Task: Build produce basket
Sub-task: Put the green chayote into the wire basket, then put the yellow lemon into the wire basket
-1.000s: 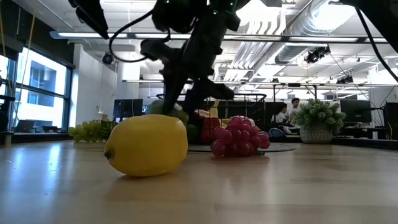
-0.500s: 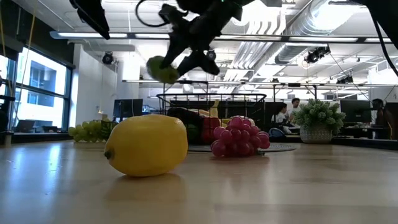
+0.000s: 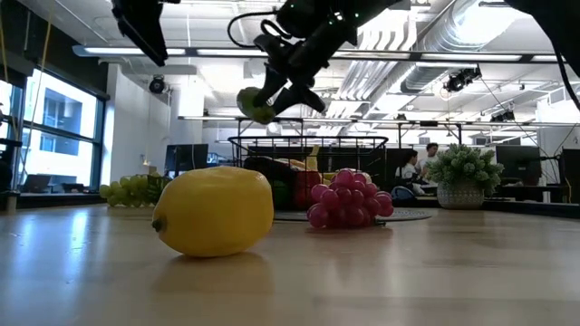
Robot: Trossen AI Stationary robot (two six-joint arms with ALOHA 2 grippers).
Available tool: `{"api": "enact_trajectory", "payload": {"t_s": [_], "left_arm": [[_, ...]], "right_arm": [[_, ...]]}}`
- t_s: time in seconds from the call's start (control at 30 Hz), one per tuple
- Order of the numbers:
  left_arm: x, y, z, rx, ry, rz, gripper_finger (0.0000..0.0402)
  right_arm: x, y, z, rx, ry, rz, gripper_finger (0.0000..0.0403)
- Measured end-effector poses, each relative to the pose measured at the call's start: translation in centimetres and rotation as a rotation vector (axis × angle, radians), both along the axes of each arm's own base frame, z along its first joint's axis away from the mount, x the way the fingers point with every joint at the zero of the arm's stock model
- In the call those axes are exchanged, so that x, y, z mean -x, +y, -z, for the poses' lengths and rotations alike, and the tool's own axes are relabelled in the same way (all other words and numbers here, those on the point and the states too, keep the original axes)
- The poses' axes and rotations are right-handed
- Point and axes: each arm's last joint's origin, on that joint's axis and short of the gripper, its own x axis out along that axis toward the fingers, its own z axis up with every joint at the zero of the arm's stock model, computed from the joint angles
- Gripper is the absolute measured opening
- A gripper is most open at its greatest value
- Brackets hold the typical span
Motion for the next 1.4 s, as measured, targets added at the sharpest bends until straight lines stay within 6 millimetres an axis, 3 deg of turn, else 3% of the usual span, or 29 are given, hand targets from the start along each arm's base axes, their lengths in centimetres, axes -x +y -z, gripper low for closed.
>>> {"api": "enact_trajectory", "payload": {"t_s": [0.27, 0.63, 1.1, 1.4], "left_arm": [[-1.1, 0.7, 0.8, -0.029, 0.046, -0.091, 0.0284], [-2.7, 2.0, 2.3, 0.038, 0.111, -0.107, 0.0284], [-1.8, 6.0, 3.6, 0.205, 0.118, -0.184, 0.0284], [-0.8, 7.4, 3.7, 0.306, 0.060, -0.192, 0.0284]], "right_arm": [[0.4, -2.5, 1.4, 0.055, 0.042, -0.011, 0.0121], [0.5, -3.6, 3.3, 0.083, 0.127, -0.036, 0.0126], [0.5, -4.0, 3.8, 0.142, 0.164, -0.035, 0.0226], [1.6, -5.4, 2.8, 0.132, 0.169, -0.001, 0.0243]]}}
